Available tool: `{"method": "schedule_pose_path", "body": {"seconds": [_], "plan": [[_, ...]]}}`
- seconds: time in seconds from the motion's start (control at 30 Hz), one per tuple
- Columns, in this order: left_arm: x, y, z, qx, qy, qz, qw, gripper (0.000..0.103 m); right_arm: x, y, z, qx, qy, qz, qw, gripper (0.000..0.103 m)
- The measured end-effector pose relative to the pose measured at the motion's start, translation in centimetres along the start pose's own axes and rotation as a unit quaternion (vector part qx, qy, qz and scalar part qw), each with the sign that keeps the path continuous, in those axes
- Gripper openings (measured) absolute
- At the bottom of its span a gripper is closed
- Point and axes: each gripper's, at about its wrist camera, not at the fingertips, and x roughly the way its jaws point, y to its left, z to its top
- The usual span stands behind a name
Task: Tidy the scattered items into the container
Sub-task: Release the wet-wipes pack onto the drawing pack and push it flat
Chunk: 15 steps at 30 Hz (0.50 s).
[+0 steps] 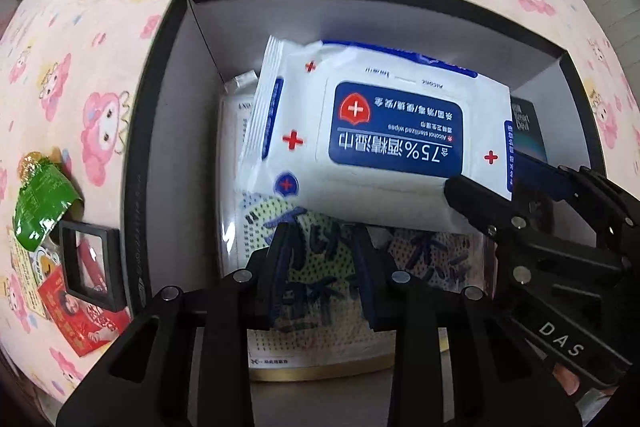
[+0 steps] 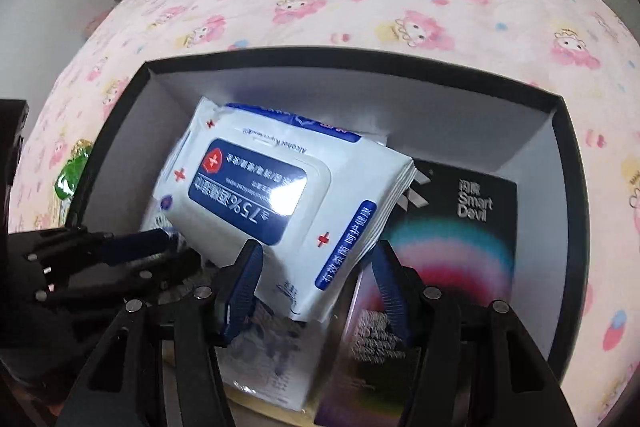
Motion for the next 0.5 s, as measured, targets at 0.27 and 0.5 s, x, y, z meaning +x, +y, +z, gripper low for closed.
{"method": "schedule_pose_path", "body": {"seconds": [0.27, 0.5], "plan": [[-0.1, -0.8, 0.1, -0.022, -0.012, -0.034, 0.9991, 0.030, -2.4, -2.9, 0.1, 0.070, -0.059, -0.016, 0.996, 0.053], [-1.6, -1.4, -0.5, -0.009, -0.031, -0.045, 0.9985, 0.030, -3.8, -4.1, -1.1, 0.095, -0.075, -0.031, 0.992, 0.051]]}}
